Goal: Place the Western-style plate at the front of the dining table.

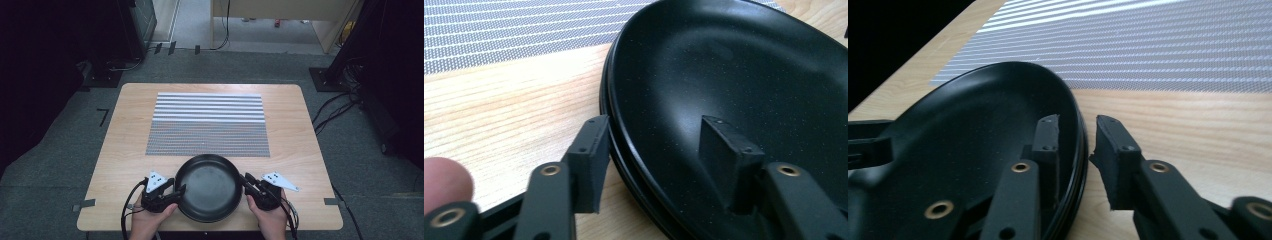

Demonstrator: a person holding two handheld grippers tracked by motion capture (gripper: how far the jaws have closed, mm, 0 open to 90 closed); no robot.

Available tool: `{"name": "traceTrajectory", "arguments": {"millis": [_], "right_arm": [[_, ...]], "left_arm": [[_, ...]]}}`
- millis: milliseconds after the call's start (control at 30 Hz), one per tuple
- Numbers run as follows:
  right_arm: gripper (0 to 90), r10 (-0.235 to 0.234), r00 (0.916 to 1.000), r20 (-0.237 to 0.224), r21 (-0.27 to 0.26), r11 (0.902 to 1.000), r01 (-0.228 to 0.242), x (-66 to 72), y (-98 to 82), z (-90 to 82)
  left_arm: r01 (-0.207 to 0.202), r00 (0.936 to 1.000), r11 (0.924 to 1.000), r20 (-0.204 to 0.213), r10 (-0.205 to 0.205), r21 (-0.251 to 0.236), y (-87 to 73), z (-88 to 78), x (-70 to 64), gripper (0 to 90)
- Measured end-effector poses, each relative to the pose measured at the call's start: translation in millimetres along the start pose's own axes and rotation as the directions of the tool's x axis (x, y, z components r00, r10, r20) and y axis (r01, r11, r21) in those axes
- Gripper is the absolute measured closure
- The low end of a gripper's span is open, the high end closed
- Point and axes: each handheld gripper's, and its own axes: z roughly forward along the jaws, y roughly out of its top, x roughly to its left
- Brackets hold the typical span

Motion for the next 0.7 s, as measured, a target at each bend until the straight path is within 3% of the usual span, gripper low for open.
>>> {"name": "traceTrajectory", "arguments": {"millis": [100,267,700], "right_arm": [[78.0,0.027,0.9996,0.003,0.030,0.9992,-0.027,-0.5,-1.2,3.8],[84.2,0.058,0.9983,0.000,0.046,0.9973,-0.058,-0.4,-2.5,7.2],[85.1,0.137,0.9900,-0.034,0.050,0.9896,-0.135,-1.8,-4.1,13.0]], "left_arm": [[-0.001,0.9999,1.0000,-0.011,0.001,0.004,-0.7,-0.2,0.9,54.8],[0.003,1.0000,0.9999,-0.009,-0.003,0.010,-1.5,-0.1,2.2,56.1],[0.026,0.9997,0.9996,-0.001,-0.026,0.008,-2.5,-0.1,4.6,58.0]]}}
